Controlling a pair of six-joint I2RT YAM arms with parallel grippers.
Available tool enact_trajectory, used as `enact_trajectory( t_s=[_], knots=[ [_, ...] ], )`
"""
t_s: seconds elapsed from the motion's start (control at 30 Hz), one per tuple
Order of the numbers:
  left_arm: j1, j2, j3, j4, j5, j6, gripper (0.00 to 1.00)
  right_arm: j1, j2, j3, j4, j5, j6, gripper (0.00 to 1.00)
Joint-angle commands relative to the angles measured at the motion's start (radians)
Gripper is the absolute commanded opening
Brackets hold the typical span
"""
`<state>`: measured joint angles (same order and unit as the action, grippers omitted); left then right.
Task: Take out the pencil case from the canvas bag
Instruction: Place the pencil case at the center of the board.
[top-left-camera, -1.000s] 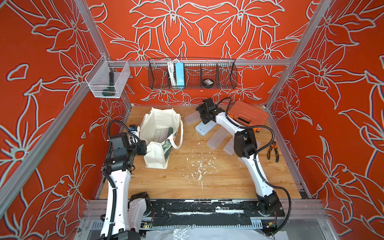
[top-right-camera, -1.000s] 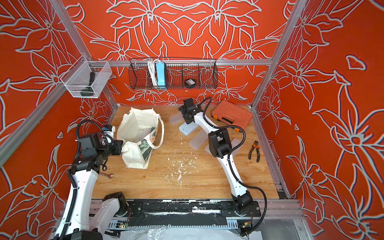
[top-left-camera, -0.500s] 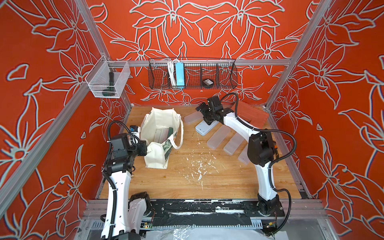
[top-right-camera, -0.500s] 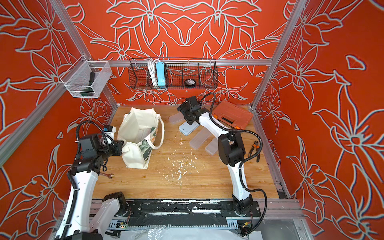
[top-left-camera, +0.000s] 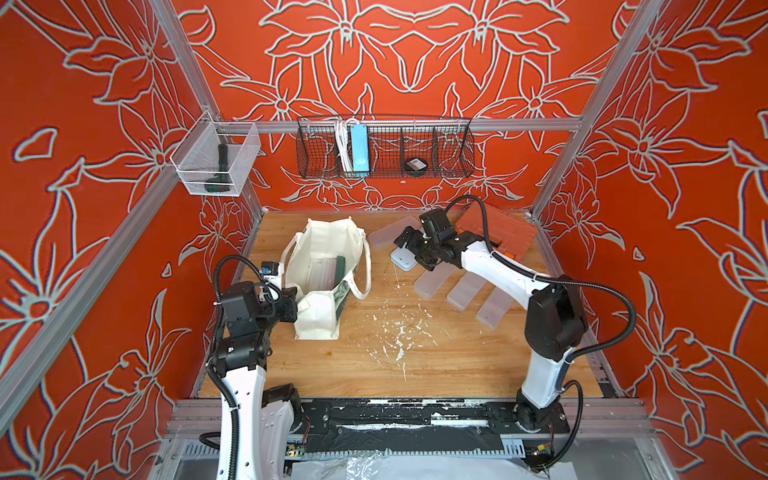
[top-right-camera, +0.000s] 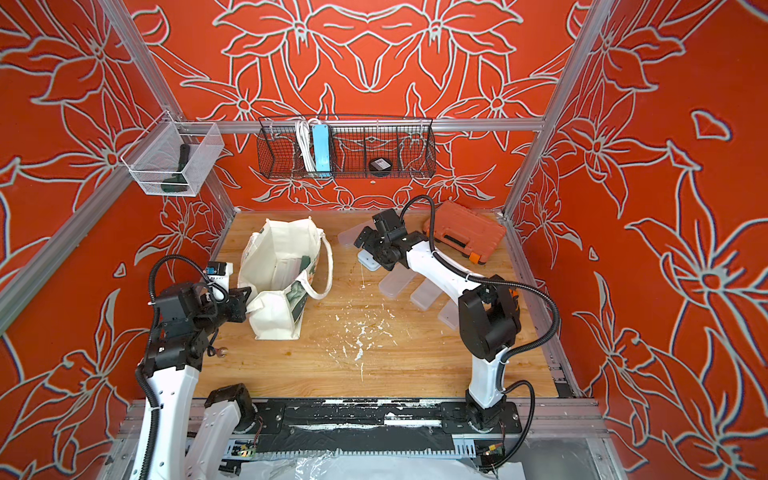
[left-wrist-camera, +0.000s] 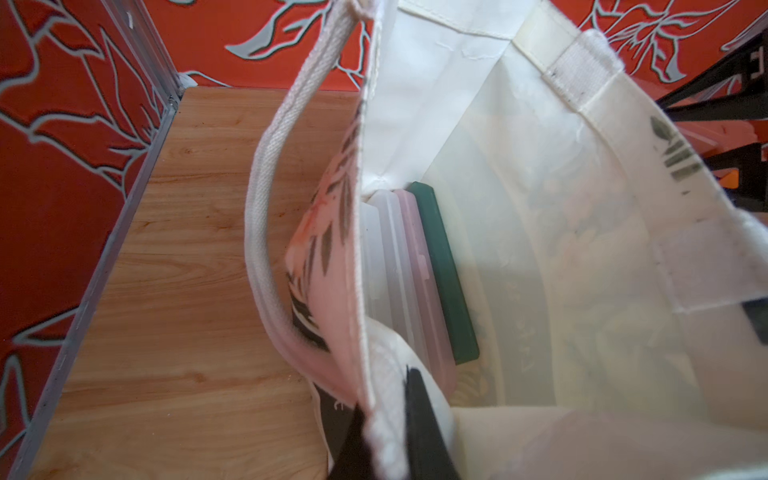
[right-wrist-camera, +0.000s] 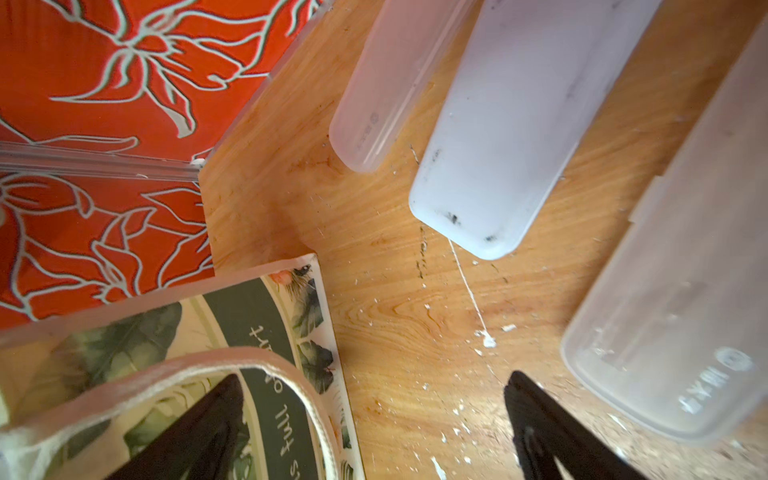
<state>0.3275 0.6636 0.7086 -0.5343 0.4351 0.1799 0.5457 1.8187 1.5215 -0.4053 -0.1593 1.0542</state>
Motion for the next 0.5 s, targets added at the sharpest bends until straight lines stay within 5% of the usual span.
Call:
enact_trajectory(
  t_s=[0.0, 0.27, 0.47],
  knots=[
    [0.004, -0.001, 0.002, -0.003, 0.074, -0.015, 0.00, 0.000, -0.080, -0.063, -0.063, 0.027, -0.072, 0.99],
    [0.016, -0.001, -0.008, 0.005, 0.086, -0.023, 0.00, 0.000, -0.383, -0.396, 0.105, 0.098, -0.101, 0.98],
    [0.019, -0.017, -0.008, -0.013, 0.147, -0.005, 0.00, 0.000, -0.505, -0.430, 0.018, 0.091, -0.201, 0.98]
  ],
)
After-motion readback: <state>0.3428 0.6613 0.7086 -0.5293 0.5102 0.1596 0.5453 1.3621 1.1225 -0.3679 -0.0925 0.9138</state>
